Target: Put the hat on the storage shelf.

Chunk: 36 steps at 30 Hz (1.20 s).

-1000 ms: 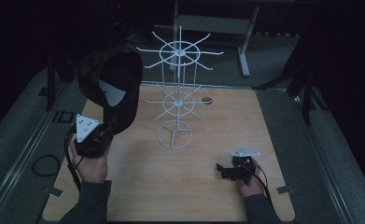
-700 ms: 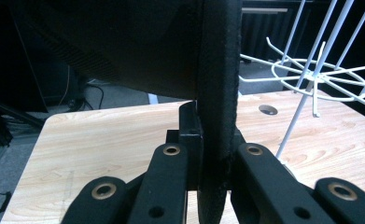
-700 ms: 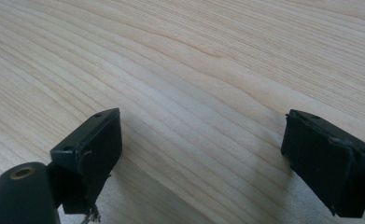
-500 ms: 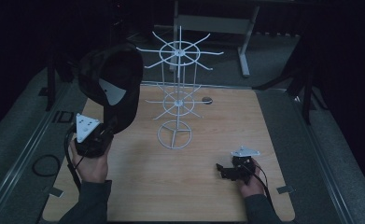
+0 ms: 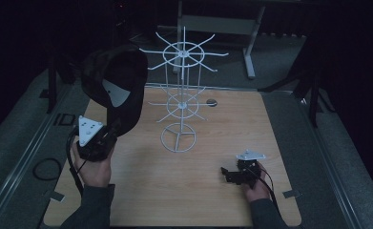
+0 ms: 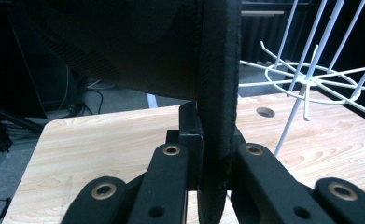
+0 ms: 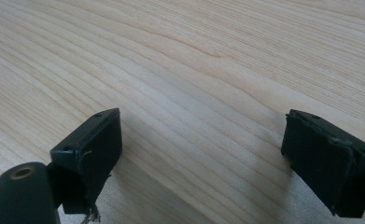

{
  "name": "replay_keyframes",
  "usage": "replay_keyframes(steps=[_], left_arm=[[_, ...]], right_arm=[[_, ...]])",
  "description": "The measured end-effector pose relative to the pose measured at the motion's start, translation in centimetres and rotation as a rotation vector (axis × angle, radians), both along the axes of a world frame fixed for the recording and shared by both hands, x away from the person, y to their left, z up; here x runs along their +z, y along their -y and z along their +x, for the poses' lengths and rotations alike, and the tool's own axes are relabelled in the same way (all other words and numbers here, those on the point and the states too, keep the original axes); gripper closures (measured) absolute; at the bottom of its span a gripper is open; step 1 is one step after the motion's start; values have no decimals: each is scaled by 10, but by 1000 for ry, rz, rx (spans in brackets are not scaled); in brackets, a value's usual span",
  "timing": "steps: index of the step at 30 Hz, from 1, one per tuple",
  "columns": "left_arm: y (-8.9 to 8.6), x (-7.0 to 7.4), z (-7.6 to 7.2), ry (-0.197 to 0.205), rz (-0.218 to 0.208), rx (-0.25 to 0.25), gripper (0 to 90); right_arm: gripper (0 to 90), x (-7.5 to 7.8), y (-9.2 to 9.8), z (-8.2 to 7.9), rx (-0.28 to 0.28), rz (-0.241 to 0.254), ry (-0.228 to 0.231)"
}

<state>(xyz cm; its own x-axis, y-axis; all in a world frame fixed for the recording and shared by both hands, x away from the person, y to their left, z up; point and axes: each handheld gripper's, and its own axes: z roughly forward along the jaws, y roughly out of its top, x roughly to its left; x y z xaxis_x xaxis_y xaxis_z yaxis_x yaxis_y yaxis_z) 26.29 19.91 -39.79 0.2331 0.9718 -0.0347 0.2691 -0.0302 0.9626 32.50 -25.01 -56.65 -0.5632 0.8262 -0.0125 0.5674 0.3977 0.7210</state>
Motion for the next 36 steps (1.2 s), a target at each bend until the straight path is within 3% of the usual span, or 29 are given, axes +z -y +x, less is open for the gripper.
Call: replay_keyframes(steps=[36], left_arm=[[10, 6, -6, 60, 41, -32, 867]], right_arm=[[123, 0, 0, 0, -1, 0, 0]])
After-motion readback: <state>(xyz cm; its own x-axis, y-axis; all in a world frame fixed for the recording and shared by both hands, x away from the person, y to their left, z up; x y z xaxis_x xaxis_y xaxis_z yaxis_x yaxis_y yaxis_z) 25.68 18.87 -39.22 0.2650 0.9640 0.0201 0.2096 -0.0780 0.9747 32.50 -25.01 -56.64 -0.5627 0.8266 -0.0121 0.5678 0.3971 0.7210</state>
